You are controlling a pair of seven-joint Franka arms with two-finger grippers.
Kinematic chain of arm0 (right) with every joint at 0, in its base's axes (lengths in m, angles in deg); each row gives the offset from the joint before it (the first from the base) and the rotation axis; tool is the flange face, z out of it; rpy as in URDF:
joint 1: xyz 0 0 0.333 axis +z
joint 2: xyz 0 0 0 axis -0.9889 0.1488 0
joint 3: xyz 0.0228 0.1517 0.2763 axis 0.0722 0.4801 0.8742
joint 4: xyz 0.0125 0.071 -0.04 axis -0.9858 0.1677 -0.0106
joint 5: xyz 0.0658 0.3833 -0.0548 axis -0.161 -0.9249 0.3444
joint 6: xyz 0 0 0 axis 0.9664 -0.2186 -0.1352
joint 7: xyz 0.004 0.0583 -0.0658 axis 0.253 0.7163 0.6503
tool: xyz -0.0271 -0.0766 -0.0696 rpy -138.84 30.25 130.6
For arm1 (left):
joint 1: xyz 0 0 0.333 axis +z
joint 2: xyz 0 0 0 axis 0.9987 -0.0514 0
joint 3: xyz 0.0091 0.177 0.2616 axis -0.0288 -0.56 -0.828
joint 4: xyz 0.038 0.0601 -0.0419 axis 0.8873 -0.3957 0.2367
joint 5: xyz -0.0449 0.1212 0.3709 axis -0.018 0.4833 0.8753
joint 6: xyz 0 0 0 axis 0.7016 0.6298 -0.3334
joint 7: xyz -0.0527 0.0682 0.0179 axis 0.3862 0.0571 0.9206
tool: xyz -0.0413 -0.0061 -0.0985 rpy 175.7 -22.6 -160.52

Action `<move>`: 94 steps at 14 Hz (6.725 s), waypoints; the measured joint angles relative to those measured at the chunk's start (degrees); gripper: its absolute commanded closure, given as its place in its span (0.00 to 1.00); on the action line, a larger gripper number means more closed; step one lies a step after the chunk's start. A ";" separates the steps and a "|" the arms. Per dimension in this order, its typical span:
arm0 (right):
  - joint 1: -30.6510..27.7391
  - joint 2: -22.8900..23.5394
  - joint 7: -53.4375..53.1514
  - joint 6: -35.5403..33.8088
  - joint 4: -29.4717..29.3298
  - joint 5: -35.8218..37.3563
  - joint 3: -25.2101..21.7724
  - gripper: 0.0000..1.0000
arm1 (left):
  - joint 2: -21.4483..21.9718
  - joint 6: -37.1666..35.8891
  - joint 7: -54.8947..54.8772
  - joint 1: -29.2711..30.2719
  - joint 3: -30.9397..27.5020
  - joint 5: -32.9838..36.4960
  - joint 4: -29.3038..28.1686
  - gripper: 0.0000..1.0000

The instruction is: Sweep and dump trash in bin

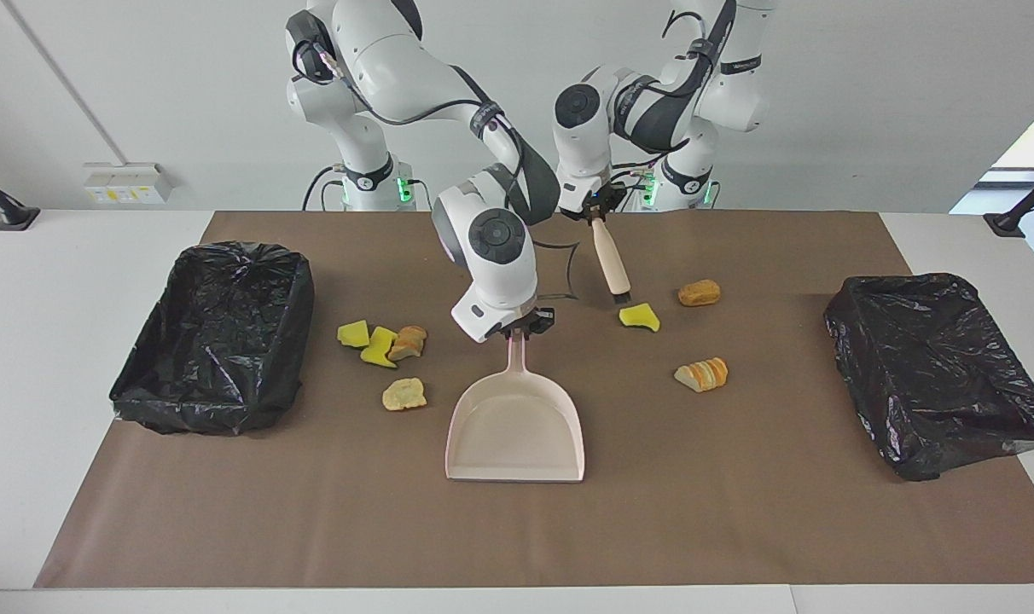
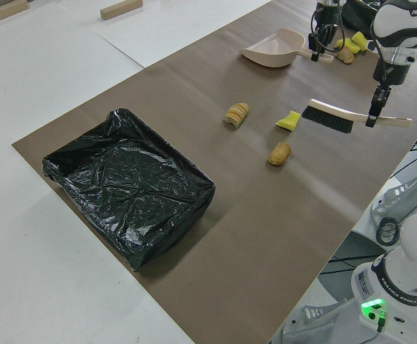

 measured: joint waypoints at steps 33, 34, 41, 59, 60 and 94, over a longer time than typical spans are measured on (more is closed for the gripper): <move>-0.52 -22.15 76.80 -0.76 26.42 20.81 0.44 1.00 | -2.44 14.48 -34.12 18.42 1.49 0.07 -4.76 1.00; 0.01 -21.54 76.80 -0.70 26.46 20.85 0.45 1.00 | -2.65 15.21 -35.77 18.42 1.49 0.06 -4.76 1.00; 0.21 -20.78 76.66 0.66 28.95 21.19 0.29 1.00 | -4.06 18.21 -40.94 18.48 1.22 0.05 -2.97 1.00; 0.76 -19.93 69.29 3.11 30.93 21.19 0.41 1.00 | -6.27 14.22 -35.91 3.74 2.04 -5.22 7.94 1.00; 0.76 -19.93 69.29 3.11 30.93 21.19 0.41 1.00 | -5.20 12.74 -35.91 5.76 1.54 -5.11 8.40 1.00; 0.70 -19.89 62.68 2.37 30.96 21.14 0.33 1.00 | -15.76 16.55 -33.95 2.96 3.02 -3.60 12.64 1.00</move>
